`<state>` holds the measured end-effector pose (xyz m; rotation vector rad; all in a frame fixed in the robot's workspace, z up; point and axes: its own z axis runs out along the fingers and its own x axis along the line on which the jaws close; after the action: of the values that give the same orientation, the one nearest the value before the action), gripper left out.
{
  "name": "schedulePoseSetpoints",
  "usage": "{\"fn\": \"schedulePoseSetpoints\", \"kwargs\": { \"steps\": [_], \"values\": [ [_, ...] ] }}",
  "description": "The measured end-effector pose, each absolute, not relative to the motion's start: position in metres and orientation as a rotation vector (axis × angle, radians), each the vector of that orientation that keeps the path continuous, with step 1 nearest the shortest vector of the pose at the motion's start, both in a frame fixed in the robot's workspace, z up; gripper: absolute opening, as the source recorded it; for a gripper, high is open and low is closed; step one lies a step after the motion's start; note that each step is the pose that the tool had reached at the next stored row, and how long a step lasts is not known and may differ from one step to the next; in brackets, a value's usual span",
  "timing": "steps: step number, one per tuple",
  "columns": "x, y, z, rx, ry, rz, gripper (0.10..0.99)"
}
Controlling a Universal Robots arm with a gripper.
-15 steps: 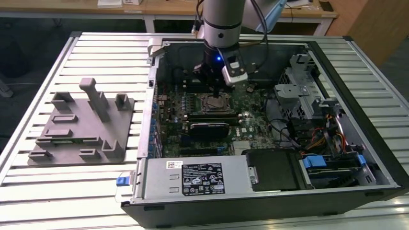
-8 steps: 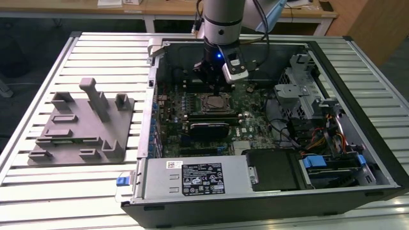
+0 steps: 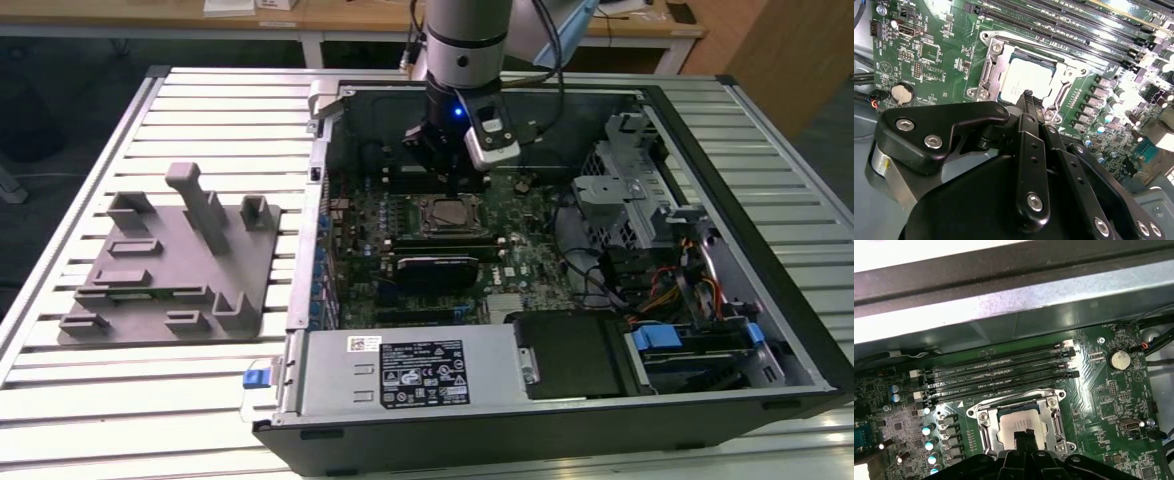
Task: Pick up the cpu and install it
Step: 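Install the second cpu locking lever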
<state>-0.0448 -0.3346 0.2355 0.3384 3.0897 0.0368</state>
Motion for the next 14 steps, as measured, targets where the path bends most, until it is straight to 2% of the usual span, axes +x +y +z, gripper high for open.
{"fn": "schedulePoseSetpoints", "kwargs": {
  "steps": [14],
  "values": [
    [-0.0448, -0.3382, 0.2358, 0.338, 3.090, 0.037, 0.106]
  ]
}}
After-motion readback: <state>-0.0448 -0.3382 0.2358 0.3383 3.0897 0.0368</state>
